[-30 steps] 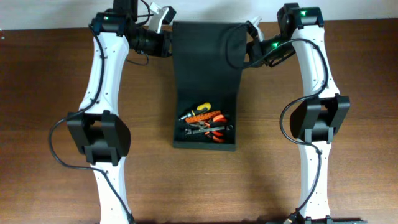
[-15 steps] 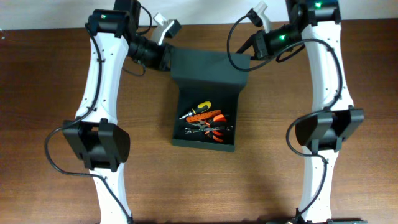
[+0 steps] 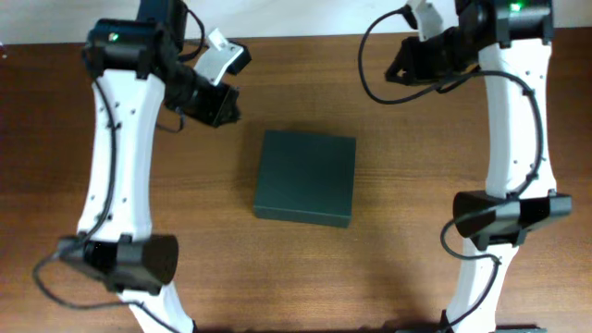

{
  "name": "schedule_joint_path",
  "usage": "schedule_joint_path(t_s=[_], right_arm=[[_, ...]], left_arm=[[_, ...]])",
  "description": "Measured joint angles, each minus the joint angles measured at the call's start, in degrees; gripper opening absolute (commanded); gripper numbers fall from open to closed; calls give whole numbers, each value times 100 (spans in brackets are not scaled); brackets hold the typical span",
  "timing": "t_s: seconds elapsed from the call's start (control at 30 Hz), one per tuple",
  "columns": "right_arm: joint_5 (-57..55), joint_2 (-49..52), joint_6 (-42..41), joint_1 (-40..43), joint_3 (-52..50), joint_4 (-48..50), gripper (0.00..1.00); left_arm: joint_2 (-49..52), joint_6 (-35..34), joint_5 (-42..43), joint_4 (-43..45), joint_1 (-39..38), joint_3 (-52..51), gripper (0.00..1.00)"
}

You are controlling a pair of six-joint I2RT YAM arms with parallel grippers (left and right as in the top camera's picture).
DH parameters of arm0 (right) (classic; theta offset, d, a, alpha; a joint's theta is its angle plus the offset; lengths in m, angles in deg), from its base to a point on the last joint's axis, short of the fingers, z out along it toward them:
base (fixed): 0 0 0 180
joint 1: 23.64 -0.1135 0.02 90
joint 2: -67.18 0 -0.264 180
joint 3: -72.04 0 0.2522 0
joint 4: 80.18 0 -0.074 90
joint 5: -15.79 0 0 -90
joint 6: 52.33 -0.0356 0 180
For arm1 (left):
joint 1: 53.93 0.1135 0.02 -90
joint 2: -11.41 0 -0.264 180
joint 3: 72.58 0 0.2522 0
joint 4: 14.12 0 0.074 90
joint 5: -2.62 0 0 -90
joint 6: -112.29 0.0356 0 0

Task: Pack container
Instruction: 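Press the lid down flat with the right gripper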

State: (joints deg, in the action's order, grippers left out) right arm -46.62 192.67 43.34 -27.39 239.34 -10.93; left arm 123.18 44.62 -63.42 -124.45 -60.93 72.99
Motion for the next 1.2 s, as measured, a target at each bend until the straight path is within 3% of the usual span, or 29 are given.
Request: schedule_joint_path(t_s=[0.3, 0.53, 0.67, 0.93, 1.2], right_arm=[[-1073, -1235, -549, -2, -933, 2, 4], [-1532, -2656, -715, -160, -2929, 2, 4], [-1668, -3156, -734, -767, -4089, 195, 4], [-1836, -3077, -739, -2232, -5344, 1834, 5], [-1923, -2542, -743, -2555, -6349, 3154, 4]], left_arm=[[-929, -726, -1714, -9, 44, -671, 2], [-1456, -1222, -2559, 42, 70, -927, 2], [-1893, -1303, -2691, 232, 70, -1366, 2], [-3156, -1368, -2824, 1115, 160, -3003, 2], [-3654, -1460, -2542, 2352, 426, -5049, 2]])
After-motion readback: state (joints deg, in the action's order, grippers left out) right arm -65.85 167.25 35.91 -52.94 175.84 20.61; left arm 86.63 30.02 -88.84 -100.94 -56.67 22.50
